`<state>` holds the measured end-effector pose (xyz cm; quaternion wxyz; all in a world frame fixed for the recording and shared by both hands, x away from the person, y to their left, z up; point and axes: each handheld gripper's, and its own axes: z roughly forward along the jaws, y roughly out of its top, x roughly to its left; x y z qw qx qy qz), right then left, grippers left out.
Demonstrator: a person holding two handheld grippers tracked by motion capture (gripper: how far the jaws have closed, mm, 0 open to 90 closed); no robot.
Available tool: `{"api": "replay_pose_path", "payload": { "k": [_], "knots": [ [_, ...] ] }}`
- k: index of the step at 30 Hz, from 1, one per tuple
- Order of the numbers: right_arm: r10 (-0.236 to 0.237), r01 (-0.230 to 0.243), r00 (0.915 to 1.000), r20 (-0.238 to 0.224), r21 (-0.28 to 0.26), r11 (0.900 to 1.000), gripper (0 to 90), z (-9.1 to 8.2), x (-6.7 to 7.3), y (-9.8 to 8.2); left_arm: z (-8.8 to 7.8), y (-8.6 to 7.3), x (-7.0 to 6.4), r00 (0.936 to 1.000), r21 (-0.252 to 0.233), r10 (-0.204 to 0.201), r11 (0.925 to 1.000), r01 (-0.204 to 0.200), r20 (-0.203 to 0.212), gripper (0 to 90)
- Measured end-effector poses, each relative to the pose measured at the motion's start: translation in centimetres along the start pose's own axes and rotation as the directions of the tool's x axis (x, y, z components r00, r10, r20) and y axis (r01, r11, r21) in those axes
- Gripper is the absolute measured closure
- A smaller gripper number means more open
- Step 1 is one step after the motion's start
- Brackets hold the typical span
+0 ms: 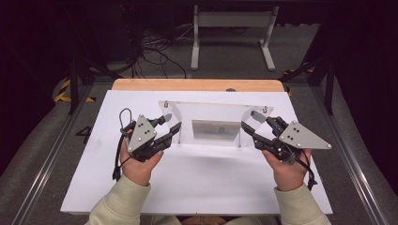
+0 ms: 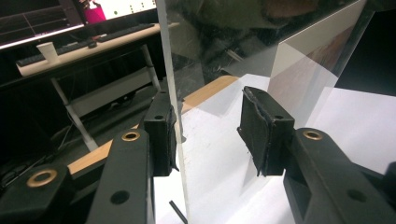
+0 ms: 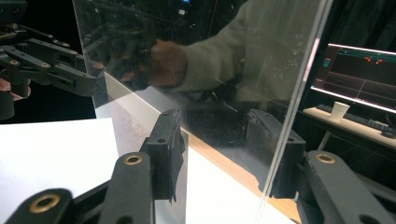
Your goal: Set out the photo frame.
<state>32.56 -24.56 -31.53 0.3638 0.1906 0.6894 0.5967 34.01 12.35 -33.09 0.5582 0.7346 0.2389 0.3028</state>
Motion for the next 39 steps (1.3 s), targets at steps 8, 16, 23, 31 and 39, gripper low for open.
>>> {"api": "replay_pose_path", "payload": {
  "k": [8,16,23,31,39],
  "knots": [
    [0.050,-0.050,0.9985,-0.020,0.010,0.999,54.0,-0.8,0.6,1.2,-1.3,1.0,-0.7,0.9992,0.041,-0.026,0.9989,0.025,0.029,57.5],
    [0.069,-0.068,0.9963,-0.050,0.021,0.997,54.4,-1.4,1.3,2.4,-2.9,2.1,-1.8,0.9994,0.087,-0.033,0.9957,0.031,0.011,57.6],
    [0.123,-0.121,0.9887,-0.086,0.035,0.992,54.4,-1.4,1.2,2.6,-3.7,2.5,-2.3,0.9994,0.110,-0.034,0.9934,0.034,0.001,57.8],
    [0.153,-0.150,0.9838,-0.093,0.041,0.988,54.4,-0.8,1.1,2.1,-3.1,1.6,-1.6,0.9963,0.080,-0.084,0.9934,0.083,0.018,56.7],
    [0.157,-0.157,0.9829,-0.096,0.007,0.988,53.9,-0.5,0.9,1.7,-2.7,1.2,-1.2,0.9955,0.053,-0.091,0.9946,0.090,0.024,55.3]
  ]
}}
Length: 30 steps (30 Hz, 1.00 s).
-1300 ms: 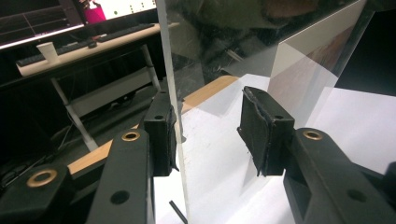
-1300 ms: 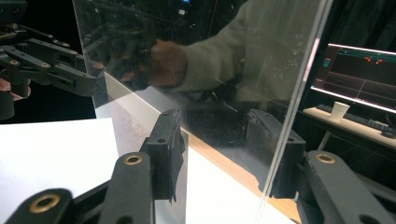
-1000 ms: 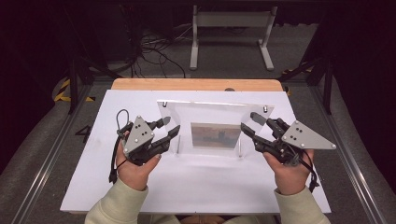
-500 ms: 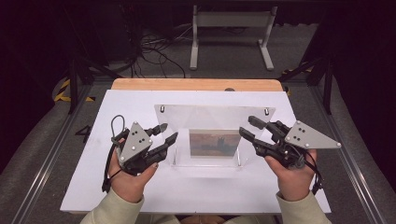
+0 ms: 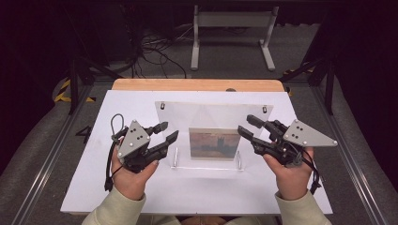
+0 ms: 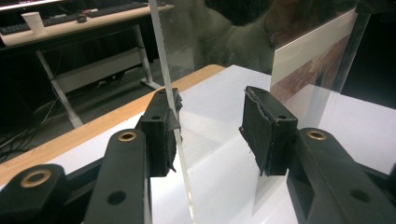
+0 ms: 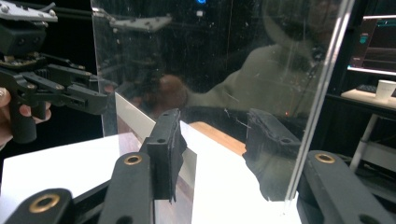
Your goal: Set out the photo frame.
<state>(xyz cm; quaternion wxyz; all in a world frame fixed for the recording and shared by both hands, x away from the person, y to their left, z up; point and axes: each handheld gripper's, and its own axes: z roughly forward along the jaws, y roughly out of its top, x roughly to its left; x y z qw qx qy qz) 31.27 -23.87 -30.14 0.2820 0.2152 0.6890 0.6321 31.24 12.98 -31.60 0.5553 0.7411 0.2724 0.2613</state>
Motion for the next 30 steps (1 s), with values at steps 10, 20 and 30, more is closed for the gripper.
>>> {"api": "replay_pose_path", "payload": {
  "k": [10,20,30],
  "knots": [
    [-0.009,0.009,0.9998,0.017,-0.005,1.000,45.9,0.8,-1.0,-1.3,1.0,-1.8,2.1,0.9963,0.019,-0.085,0.9962,0.085,0.016,35.7],
    [0.018,-0.018,0.9990,0.041,0.010,1.000,42.3,1.6,-2.3,-2.5,1.2,-3.3,3.2,0.9934,0.073,-0.104,0.9922,0.101,0.047,27.9],
    [0.040,-0.044,0.9967,0.070,0.047,0.998,31.4,1.9,-3.1,-2.7,0.1,-4.0,3.8,0.9935,0.071,-0.110,0.9916,0.108,0.028,25.5]
  ]
}}
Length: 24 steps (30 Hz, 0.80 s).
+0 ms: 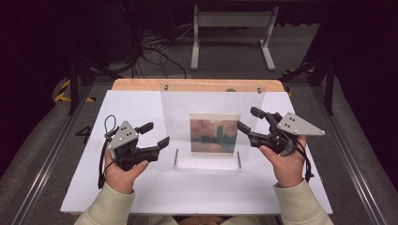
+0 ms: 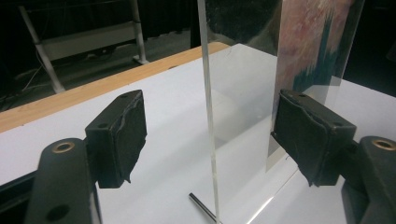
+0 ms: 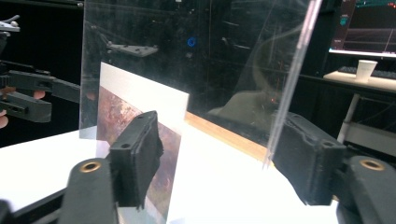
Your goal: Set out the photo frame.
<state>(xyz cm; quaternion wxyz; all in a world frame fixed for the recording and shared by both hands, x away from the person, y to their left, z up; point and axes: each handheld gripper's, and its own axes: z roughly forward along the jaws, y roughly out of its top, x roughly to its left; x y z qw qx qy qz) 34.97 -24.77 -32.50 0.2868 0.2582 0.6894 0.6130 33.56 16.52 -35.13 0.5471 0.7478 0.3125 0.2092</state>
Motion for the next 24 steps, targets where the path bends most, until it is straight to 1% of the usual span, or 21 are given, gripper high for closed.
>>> {"api": "replay_pose_path", "payload": {
  "k": [3,5,8,13,14,15,16,20,22,24],
  "knots": [
    [-0.006,0.006,0.9999,-0.014,0.034,0.999,29.5,-0.3,-0.2,0.2,-0.4,-0.2,0.2,0.9999,0.000,0.010,0.9999,-0.010,-0.005,24.2],
    [-0.005,0.005,0.9999,-0.015,0.052,0.999,28.1,-0.7,-0.3,0.3,-0.7,-0.5,0.4,1.0000,0.005,0.007,1.0000,-0.007,-0.003,23.7],
    [-0.005,0.005,1.0000,-0.007,0.061,0.998,25.7,-1.4,-0.4,0.5,-1.2,-0.9,0.8,0.9999,0.003,0.009,1.0000,-0.009,-0.008,22.9],
    [-0.002,0.001,0.9997,0.023,0.076,0.997,23.7,-3.2,-1.0,0.4,-1.6,-1.5,1.1,1.0000,0.002,0.005,1.0000,-0.005,-0.006,21.5],
    [-0.002,0.001,0.9997,0.023,0.076,0.997,23.7,-3.2,-1.0,0.4,-1.7,-1.6,1.2,0.9999,-0.001,0.009,1.0000,-0.009,-0.006,21.5],
    [0.006,-0.009,0.9992,0.039,0.089,0.996,23.1,-4.1,-1.4,0.0,-1.8,-1.9,1.4,0.9999,0.003,0.012,0.9999,-0.012,-0.004,20.5],
    [0.010,-0.014,0.9990,0.044,0.097,0.995,22.6,-4.5,-1.6,-0.1,-1.9,-2.0,1.5,0.9999,0.006,0.013,0.9999,-0.013,-0.006,20.3],
    [0.025,-0.032,0.9977,0.063,0.123,0.992,20.3,-5.4,-2.2,-0.9,-2.2,-2.6,1.8,0.9998,0.015,0.016,0.9998,-0.016,-0.012,18.9],
    [0.037,-0.047,0.9970,0.068,0.149,0.988,19.7,-5.8,-2.6,-1.5,-2.3,-3.1,2.1,0.9997,0.026,0.013,0.9996,-0.013,-0.019,17.9],
    [0.047,-0.057,0.9969,0.064,0.177,0.982,19.7,-6.0,-2.8,-2.1,-2.3,-3.7,2.6,0.9999,0.035,-0.006,0.9994,0.006,-0.013,17.0]
  ]
}}
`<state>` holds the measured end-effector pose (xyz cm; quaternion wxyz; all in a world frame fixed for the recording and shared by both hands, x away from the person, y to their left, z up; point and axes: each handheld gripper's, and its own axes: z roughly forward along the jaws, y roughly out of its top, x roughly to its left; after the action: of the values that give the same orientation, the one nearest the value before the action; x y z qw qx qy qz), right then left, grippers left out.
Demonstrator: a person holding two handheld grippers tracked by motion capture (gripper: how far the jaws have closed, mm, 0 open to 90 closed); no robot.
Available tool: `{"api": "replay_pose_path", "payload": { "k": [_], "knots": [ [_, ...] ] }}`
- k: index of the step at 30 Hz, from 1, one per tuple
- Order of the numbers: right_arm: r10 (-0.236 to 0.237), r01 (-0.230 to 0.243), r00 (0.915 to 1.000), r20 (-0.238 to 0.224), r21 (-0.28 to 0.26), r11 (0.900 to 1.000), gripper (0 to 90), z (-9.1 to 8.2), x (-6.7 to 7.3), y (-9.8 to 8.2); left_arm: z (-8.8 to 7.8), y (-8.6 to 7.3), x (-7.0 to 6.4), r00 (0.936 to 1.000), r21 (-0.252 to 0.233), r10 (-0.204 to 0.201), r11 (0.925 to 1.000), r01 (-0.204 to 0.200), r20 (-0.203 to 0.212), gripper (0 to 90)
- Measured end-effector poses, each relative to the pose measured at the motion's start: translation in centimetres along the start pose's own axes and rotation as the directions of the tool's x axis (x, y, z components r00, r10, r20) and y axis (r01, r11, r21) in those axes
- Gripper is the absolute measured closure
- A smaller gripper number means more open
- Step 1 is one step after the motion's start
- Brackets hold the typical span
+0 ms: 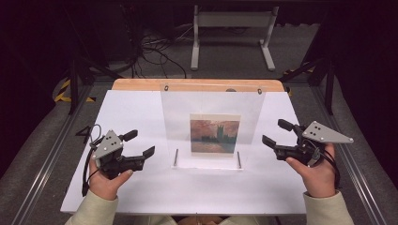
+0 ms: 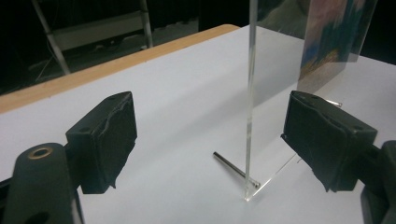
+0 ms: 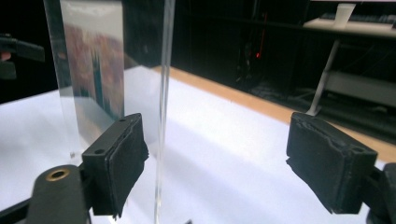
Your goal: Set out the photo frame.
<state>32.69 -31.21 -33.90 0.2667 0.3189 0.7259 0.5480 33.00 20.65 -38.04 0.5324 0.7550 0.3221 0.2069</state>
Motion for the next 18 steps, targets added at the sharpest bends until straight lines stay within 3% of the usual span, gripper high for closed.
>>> {"api": "replay_pose_path", "payload": {
  "k": [5,8,12,18],
  "knots": [
    [0.014,-0.015,0.9999,0.009,0.042,0.999,17.5,0.0,-0.6,-1.2,0.1,-1.6,1.0,0.9999,0.044,-0.013,0.9990,0.013,-0.001,15.2],
    [0.018,-0.020,0.9994,0.030,0.069,0.997,15.7,-0.1,-1.1,-2.4,-0.1,-2.6,1.6,0.9996,0.055,-0.015,0.9984,0.017,-0.024,16.4],
    [0.044,-0.048,0.9981,0.042,0.098,0.994,14.8,0.1,-1.9,-4.3,-0.4,-3.9,2.6,0.9993,0.074,-0.031,0.9968,0.032,-0.021,16.4],
    [0.074,-0.080,0.9960,0.050,0.112,0.991,14.5,0.2,-2.6,-6.7,-0.3,-5.5,3.5,0.9993,0.101,-0.030,0.9944,0.032,-0.022,16.2]
  ]
}}
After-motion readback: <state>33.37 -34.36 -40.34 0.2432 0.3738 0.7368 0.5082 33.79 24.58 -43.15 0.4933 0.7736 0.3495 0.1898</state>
